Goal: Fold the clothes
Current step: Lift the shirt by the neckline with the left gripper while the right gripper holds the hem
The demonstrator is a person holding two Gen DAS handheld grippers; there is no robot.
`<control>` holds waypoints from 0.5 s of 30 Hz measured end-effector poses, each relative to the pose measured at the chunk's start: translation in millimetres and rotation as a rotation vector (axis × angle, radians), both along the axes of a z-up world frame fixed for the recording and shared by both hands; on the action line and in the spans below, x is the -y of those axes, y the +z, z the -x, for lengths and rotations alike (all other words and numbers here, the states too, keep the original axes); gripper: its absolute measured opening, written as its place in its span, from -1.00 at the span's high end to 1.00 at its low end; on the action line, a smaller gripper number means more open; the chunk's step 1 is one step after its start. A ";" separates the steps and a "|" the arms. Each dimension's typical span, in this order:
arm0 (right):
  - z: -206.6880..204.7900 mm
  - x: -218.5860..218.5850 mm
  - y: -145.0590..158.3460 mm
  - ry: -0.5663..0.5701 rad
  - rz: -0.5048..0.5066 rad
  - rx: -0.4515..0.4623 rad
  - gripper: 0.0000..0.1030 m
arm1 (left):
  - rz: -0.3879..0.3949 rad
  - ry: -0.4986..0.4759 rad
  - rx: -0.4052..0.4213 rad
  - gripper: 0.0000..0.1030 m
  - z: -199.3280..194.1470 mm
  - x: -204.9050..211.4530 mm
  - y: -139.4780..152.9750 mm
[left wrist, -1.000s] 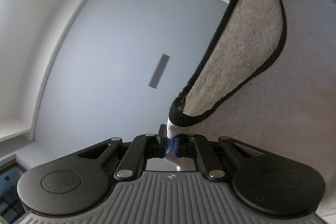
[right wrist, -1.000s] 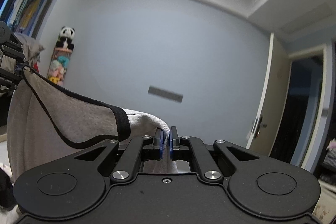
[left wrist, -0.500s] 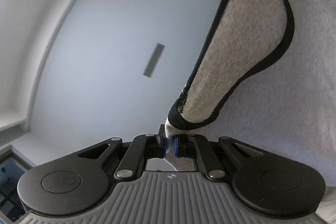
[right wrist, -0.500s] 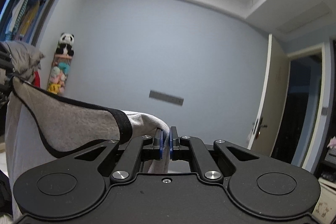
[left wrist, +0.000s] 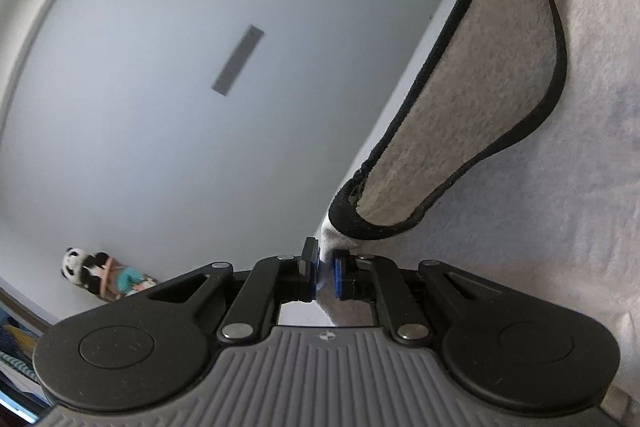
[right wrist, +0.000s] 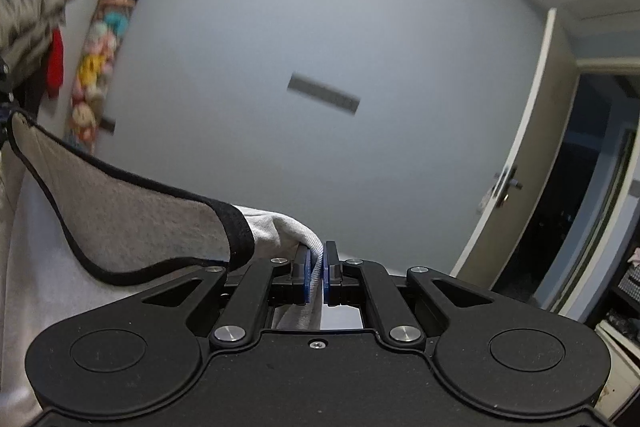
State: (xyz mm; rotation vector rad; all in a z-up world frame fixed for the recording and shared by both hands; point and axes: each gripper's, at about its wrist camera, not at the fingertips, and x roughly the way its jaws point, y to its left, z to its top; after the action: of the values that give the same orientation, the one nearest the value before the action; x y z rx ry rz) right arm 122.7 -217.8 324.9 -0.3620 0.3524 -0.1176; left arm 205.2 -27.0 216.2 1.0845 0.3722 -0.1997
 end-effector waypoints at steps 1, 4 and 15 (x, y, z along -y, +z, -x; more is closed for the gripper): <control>-15.7 0.2 -13.0 0.000 0.011 -0.024 0.94 | -0.001 0.005 -0.014 0.84 -14.3 3.5 -13.7; -55.0 1.0 -48.1 0.006 0.030 -0.080 0.93 | 0.002 0.018 -0.057 0.83 -53.6 13.1 -53.5; -195.7 26.0 -176.8 -0.003 -0.025 -0.261 0.93 | 0.018 0.036 -0.154 0.69 -142.7 19.0 -170.6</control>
State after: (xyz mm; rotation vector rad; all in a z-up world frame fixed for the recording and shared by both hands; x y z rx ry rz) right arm 318.4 -243.8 148.1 -0.3529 0.6119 -0.0684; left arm 348.0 -46.1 45.6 1.0465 0.5271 -0.2551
